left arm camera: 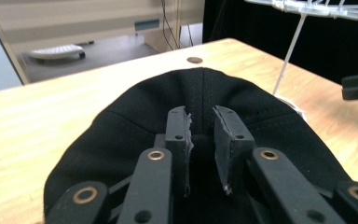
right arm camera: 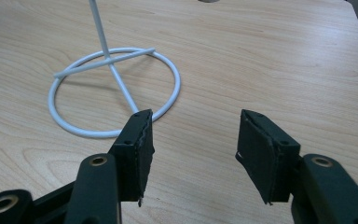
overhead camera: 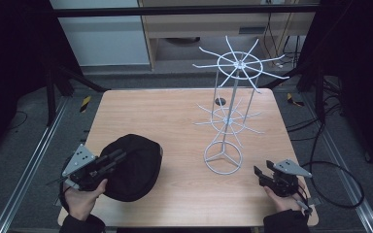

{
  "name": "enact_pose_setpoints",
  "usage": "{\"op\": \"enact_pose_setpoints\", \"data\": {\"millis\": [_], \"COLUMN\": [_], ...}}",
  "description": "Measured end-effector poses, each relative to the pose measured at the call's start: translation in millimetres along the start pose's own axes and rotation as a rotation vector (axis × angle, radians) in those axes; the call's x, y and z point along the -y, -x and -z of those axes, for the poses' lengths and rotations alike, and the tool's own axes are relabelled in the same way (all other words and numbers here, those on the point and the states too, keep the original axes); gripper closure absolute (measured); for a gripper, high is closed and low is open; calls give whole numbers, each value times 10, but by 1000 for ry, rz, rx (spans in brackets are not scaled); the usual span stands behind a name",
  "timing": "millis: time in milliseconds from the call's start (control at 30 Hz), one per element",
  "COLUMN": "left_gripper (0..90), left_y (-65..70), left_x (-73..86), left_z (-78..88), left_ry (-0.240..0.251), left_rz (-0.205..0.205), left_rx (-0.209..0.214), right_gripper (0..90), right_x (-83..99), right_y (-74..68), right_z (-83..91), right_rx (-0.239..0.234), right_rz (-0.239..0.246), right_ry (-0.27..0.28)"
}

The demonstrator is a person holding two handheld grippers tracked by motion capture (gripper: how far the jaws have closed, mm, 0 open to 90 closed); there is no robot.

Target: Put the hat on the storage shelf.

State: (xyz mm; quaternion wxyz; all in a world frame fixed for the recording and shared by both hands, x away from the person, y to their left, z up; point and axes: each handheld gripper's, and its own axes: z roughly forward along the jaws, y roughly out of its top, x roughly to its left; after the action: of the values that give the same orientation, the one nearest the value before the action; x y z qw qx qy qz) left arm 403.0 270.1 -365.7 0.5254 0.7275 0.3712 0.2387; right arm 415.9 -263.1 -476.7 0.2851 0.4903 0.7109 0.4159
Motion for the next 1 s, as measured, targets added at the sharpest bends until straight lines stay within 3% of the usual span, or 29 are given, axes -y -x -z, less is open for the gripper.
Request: {"op": "enact_pose_setpoints", "data": {"millis": [600,1000], "left_gripper": [758,758], "left_y": [34,129], "left_x": [-604,-1106], "left_z": [83,141], "left_ry": [199,315], "left_rz": [3,7], "left_rx": [10,63], "right_gripper": [458,458], "right_x": [2,3], "right_y": [7,4], "right_z": [-6,-7], "right_rx": [3,-4], "right_rz": [4,-3], "right_ry": [0,-7]}}
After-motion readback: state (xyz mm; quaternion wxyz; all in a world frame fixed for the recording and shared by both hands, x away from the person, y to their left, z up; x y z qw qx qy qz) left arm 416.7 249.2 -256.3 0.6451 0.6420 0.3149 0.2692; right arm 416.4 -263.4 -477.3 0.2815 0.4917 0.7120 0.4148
